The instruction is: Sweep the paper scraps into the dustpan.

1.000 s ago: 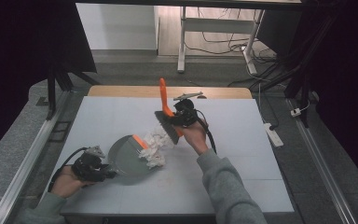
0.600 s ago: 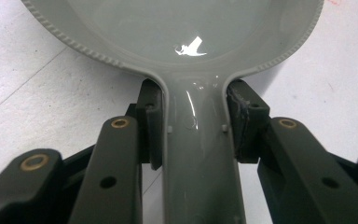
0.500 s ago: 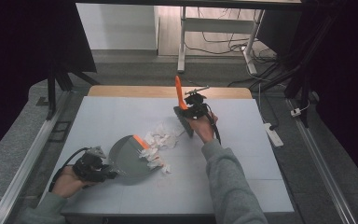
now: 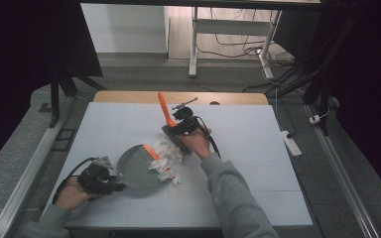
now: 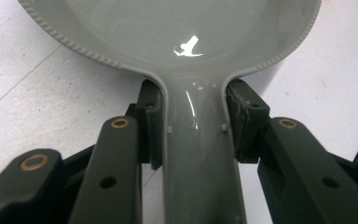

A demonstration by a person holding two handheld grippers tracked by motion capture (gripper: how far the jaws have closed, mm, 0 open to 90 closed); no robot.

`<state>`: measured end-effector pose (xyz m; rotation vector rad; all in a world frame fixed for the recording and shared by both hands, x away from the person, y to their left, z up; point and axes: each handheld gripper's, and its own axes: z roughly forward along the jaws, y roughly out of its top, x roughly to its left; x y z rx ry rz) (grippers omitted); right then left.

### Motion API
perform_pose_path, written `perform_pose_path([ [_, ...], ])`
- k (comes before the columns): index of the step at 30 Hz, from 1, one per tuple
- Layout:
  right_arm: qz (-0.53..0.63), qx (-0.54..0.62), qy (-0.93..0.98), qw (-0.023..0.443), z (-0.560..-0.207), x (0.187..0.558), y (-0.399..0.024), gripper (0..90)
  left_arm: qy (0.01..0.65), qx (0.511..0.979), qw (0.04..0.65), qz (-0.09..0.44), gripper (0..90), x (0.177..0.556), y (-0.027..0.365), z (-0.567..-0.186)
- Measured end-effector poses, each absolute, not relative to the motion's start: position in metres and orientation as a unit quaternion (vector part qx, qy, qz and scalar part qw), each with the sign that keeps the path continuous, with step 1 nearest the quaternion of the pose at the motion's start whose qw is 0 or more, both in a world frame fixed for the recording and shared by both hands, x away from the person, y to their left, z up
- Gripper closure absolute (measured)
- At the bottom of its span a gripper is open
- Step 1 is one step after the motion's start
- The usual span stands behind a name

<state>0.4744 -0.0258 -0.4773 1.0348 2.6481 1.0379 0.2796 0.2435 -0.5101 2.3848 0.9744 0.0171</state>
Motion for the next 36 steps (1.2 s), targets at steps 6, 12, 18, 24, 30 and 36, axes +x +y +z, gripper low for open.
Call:
perform_pose_path([
  [6, 0.353, 0.295, 0.888, 0.013, -0.479, 0.445, 0.005, 70.3, 0.358, 0.892, 0.276, 0.007, 61.9, 0.28, 0.242, -0.51],
  [12, 0.398, 0.273, 0.875, -0.031, -0.459, 0.429, 0.005, 70.3, 0.358, 0.892, 0.275, 0.008, 61.9, 0.28, 0.241, -0.511],
  [18, 0.418, 0.328, 0.847, 0.022, -0.441, 0.452, -0.035, 70.3, 0.357, 0.893, 0.274, 0.008, 61.9, 0.28, 0.242, -0.511],
  [24, 0.398, 0.366, 0.838, 0.068, -0.445, 0.473, -0.058, 70.3, 0.358, 0.892, 0.275, 0.007, 61.9, 0.28, 0.241, -0.511],
  [30, 0.363, 0.388, 0.842, 0.092, -0.457, 0.495, -0.059, 70.3, 0.358, 0.893, 0.275, 0.006, 61.9, 0.28, 0.241, -0.512],
  [36, 0.33, 0.389, 0.853, 0.113, -0.464, 0.517, -0.044, 70.3, 0.36, 0.892, 0.275, 0.005, 61.9, 0.28, 0.241, -0.512],
])
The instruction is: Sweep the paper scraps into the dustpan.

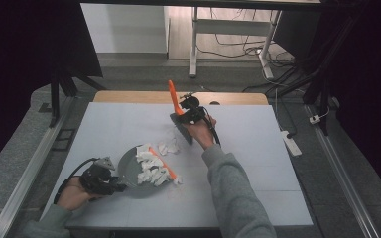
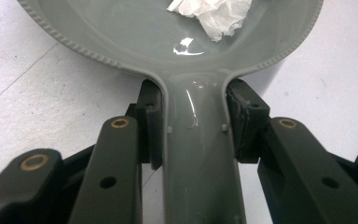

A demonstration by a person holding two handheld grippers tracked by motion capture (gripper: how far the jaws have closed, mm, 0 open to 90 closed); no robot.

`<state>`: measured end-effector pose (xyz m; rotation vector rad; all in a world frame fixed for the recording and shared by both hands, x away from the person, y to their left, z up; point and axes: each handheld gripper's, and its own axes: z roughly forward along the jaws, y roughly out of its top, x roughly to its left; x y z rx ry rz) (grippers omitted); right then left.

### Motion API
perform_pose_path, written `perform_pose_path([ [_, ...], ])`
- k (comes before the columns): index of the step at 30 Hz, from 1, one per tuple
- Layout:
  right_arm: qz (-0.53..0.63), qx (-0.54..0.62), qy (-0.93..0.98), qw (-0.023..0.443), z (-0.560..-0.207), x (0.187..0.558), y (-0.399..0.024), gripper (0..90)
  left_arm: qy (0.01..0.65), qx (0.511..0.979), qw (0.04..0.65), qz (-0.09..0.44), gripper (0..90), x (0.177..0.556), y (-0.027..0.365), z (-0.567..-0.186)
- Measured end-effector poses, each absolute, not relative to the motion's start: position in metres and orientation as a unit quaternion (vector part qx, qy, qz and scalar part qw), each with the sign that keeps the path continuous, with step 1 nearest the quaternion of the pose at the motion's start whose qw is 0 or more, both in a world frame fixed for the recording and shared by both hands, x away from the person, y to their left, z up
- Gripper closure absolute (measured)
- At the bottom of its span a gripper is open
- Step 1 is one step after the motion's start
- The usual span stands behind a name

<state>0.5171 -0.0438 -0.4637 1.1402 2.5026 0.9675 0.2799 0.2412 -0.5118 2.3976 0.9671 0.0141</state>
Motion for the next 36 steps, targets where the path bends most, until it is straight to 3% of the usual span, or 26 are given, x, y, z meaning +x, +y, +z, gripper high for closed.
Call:
perform_pose_path([
  [11, 0.295, 0.372, 0.875, 0.098, -0.477, 0.521, -0.019, 70.4, 0.36, 0.892, 0.274, 0.007, 61.9, 0.28, 0.241, -0.512],
  [19, 0.262, 0.292, 0.916, 0.083, -0.48, 0.482, 0.012, 70.4, 0.36, 0.892, 0.274, 0.008, 61.9, 0.28, 0.239, -0.513],
  [28, 0.32, 0.229, 0.919, -0.015, -0.468, 0.425, 0.017, 70.3, 0.361, 0.892, 0.273, 0.006, 61.9, 0.28, 0.239, -0.513],
  [33, 0.361, 0.25, 0.897, 0.045, -0.439, 0.429, -0.01, 70.3, 0.361, 0.891, 0.274, 0.008, 61.9, 0.28, 0.239, -0.513],
  [36, 0.377, 0.275, 0.882, 0.058, -0.431, 0.437, -0.03, 70.3, 0.361, 0.892, 0.273, 0.008, 61.9, 0.281, 0.239, -0.513],
])
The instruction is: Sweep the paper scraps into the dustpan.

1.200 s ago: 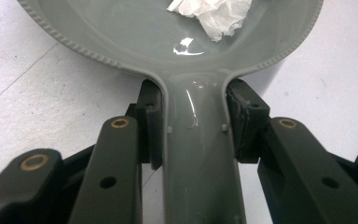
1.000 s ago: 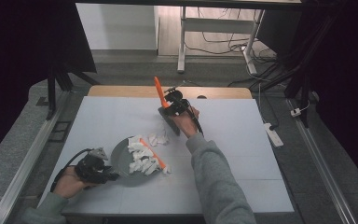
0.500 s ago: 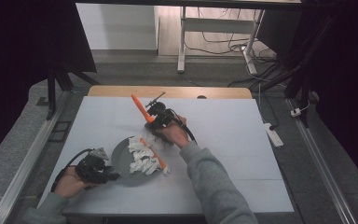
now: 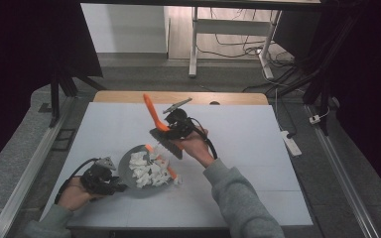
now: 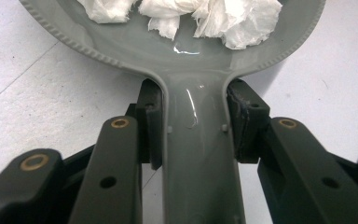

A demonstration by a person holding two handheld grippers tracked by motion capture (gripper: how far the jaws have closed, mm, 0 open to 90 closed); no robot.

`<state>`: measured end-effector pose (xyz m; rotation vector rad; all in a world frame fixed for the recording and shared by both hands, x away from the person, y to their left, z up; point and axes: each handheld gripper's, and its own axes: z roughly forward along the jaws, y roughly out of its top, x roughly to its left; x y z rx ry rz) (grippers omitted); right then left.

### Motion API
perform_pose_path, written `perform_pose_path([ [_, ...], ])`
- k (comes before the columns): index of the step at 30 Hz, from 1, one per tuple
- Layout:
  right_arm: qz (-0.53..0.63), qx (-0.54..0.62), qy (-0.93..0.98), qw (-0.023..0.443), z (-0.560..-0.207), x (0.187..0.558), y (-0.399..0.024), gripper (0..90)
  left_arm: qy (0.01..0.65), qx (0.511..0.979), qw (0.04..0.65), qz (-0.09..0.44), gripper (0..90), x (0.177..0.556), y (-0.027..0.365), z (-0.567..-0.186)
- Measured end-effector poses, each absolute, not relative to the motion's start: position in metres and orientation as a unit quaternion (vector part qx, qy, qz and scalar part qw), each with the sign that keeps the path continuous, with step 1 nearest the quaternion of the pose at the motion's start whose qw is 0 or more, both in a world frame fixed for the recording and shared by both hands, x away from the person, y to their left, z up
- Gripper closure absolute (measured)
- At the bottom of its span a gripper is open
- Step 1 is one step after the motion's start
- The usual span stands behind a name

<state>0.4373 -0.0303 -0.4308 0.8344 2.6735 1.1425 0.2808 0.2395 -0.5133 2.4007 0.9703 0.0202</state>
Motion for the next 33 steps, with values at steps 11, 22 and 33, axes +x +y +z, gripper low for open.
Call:
perform_pose_path([
  [11, 0.337, 0.324, 0.879, 0.087, -0.455, 0.464, -0.045, 70.3, 0.361, 0.892, 0.273, 0.006, 61.9, 0.281, 0.24, -0.514],
  [22, 0.294, 0.255, 0.92, 0.04, -0.483, 0.437, 0.019, 70.4, 0.36, 0.892, 0.273, 0.005, 61.9, 0.282, 0.239, -0.514],
  [33, 0.359, 0.216, 0.907, 0.023, -0.454, 0.404, 0.025, 70.3, 0.36, 0.89, 0.28, 0.011, 61.9, 0.281, 0.24, -0.513],
])
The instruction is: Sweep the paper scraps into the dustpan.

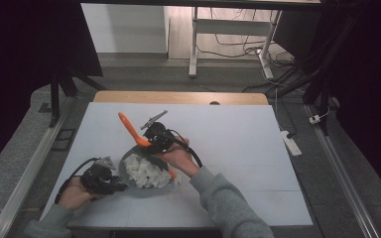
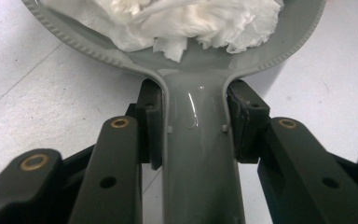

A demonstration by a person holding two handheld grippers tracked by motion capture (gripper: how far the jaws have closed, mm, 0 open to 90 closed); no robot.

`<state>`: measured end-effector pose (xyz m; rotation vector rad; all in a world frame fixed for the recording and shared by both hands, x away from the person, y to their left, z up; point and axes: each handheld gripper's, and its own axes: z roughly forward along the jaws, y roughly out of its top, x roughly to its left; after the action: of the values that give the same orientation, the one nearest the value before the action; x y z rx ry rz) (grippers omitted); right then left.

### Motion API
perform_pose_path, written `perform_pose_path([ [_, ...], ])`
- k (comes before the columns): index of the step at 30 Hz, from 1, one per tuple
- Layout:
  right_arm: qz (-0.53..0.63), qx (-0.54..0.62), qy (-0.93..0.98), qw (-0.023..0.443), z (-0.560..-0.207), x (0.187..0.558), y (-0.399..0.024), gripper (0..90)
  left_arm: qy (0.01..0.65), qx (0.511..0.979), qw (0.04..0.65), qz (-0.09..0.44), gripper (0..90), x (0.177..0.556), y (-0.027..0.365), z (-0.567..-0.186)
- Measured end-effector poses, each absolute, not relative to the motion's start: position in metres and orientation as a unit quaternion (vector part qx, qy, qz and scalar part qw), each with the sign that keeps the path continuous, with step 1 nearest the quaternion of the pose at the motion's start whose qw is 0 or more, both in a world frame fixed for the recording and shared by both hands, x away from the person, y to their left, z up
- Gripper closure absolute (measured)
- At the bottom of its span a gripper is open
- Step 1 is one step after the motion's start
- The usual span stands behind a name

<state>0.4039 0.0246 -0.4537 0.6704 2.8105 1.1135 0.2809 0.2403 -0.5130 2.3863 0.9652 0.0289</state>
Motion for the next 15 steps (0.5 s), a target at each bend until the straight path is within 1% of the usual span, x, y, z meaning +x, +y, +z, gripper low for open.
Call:
perform_pose_path([
  [3, 0.377, 0.241, 0.893, 0.041, -0.449, 0.413, 0.007, 70.3, 0.36, 0.888, 0.285, 0.011, 61.9, 0.281, 0.241, -0.513],
  [8, 0.393, 0.276, 0.875, 0.055, -0.446, 0.422, -0.019, 70.3, 0.363, 0.885, 0.291, 0.012, 61.9, 0.28, 0.243, -0.514],
  [15, 0.402, 0.3, 0.862, 0.068, -0.445, 0.424, -0.046, 70.3, 0.362, 0.881, 0.304, 0.006, 62.0, 0.277, 0.248, -0.515],
])
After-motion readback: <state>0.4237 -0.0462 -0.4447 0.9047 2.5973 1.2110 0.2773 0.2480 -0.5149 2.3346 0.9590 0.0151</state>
